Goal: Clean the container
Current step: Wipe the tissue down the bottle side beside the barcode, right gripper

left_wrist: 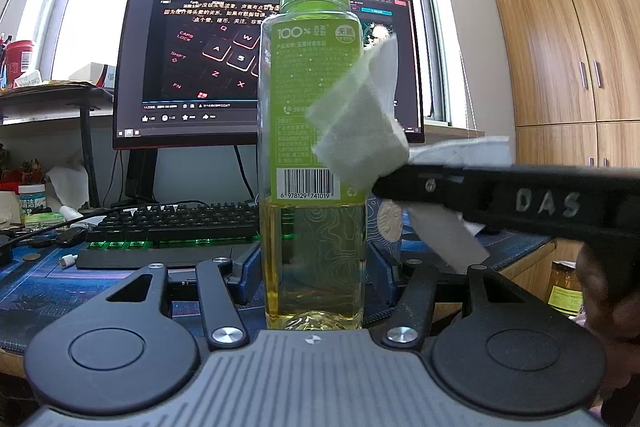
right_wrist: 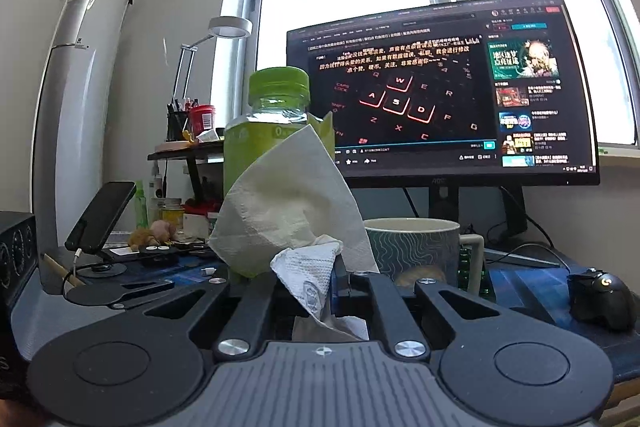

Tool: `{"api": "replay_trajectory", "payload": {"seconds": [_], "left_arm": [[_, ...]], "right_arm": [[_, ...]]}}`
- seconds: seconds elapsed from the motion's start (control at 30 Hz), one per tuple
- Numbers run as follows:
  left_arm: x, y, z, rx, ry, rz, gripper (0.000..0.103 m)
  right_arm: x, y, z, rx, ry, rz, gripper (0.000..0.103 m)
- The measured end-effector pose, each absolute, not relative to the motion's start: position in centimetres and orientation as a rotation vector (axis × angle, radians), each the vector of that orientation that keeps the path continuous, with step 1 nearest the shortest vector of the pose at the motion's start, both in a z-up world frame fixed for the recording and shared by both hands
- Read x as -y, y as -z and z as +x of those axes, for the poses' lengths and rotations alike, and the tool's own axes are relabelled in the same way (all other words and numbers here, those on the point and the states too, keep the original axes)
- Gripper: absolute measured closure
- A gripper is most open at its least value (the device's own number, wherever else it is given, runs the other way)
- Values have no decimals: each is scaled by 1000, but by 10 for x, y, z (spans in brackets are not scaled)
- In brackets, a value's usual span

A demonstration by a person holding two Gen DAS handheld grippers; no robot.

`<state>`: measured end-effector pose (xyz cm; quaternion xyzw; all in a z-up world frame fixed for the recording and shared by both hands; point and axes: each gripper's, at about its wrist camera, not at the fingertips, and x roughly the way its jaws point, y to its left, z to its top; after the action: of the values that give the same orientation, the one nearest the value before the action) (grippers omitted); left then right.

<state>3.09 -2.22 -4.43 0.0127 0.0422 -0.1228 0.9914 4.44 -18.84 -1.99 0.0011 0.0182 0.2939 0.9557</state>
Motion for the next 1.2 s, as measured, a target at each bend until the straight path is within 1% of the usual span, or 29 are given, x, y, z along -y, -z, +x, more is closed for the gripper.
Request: {"api": "replay_trajectory", "payload": {"seconds": [0.2, 0.57, 0.83, 1.2], "left_arm": [[22, 44, 31, -86, 245, 22, 45], [22, 44, 30, -84, 245, 25, 45], [22, 45, 31, -86, 245, 23, 45], [23, 44, 31, -86, 245, 27, 44]], "right_arm": [[189, 13, 36, 2, -627, 13, 94], [189, 21, 47, -49, -598, 5, 94], [190, 13, 36, -2, -635, 15, 94], [189, 22, 49, -59, -594, -7, 94]]}}
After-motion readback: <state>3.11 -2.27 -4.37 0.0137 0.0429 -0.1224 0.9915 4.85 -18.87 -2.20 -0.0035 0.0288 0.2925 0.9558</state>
